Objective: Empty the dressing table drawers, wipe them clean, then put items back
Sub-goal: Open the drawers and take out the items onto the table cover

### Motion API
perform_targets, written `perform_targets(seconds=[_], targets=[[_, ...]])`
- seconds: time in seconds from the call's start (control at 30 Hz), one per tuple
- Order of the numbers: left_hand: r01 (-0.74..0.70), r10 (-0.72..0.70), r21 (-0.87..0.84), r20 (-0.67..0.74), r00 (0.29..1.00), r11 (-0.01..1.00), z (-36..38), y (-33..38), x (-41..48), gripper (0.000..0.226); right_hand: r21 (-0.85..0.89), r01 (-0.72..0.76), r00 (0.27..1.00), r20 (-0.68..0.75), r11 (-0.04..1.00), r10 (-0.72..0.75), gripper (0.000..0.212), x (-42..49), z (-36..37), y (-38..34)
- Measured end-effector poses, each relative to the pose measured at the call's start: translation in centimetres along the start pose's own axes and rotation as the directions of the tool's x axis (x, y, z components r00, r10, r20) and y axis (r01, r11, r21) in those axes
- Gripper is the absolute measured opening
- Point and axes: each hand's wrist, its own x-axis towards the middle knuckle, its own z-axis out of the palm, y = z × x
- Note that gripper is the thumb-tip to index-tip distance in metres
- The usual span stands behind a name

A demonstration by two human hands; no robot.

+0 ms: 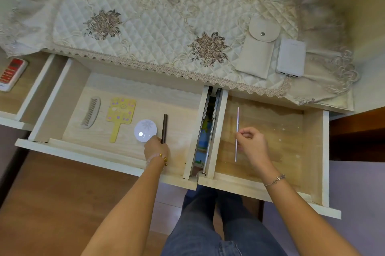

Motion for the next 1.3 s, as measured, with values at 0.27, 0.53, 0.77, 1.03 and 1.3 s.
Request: perform_targets(seconds=[0.27, 0.53, 0.77, 1.03, 1.3], targets=[[-0.108, 0.092, -0.419, -0.059, 0.994, 0.901, -2.9, 1.9, -1.7, 0.026, 0.085, 0.018, 0.999, 0.036, 0.996, -0.021, 0.014, 0.4, -0.7, -2.2], [-0.368, 0.289, -0.569, -0.227, 0.93, 0.735, -6.1, 7.8, -4.4, 0.011, 0.146, 0.107, 0.994, 0.022, 0.983, -0.111, 0.018, 2.2, -1.4, -7.0], [-0.406, 0.377, -0.586, -0.178, 0.909, 0.701, -6.4, 16.4, -2.5, 0.009, 0.091, 0.193, 0.979, -0.09, 0.977, -0.185, 0.018, 7.0, -1.5, -12.3], [-0.409, 0.377, -0.372, -0.159, 0.913, 0.833, -6.0, 22.3, 2.4, 0.009, -0.053, 0.233, 0.958, -0.159, 0.971, -0.239, 0.016, 11.6, 1.4, -16.6], [-0.503, 0.47, -0.212, -0.187, 0.863, 0.838, -5.8, 23.9, 3.6, 0.014, -0.28, 0.273, 0.92, -0.204, 0.92, -0.335, 0.007, 13.8, 3.1, -16.9]])
